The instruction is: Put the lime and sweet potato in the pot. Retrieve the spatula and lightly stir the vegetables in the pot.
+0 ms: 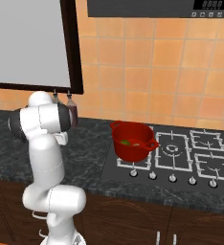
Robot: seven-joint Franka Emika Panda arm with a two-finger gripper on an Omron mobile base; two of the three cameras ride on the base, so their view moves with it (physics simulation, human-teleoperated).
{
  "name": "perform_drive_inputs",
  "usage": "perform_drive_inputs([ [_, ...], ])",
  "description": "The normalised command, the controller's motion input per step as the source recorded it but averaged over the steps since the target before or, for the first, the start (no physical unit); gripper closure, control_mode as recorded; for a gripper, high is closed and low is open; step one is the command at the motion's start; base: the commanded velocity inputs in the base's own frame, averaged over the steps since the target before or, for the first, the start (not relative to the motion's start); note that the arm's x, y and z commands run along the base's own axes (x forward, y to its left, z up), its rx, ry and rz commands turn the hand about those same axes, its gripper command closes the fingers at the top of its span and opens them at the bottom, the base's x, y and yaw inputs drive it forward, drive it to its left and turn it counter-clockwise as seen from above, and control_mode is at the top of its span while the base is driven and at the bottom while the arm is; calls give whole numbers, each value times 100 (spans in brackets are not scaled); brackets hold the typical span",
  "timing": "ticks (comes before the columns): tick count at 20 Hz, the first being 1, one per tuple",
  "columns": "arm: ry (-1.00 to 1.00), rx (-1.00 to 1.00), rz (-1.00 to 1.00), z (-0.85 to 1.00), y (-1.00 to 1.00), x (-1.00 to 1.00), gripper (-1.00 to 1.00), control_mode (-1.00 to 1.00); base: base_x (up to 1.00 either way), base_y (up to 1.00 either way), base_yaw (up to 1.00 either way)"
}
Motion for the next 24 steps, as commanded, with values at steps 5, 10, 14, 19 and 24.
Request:
perform_drive_inputs([
  [5, 0, 0, 0, -1, 0, 0, 100, -100, 0, 0, 0],
  [10, -14, 0, 2, 22, -2, -35, 100, -100, 0, 0, 0],
  [14, -25, 1, 5, 91, -18, -74, 100, -100, 0, 0, 0],
  [19, -5, 5, 1, 84, -60, -45, 100, -100, 0, 0, 0],
  [24, -3, 5, 0, 73, -86, -31, 100, -100, 0, 0, 0],
])
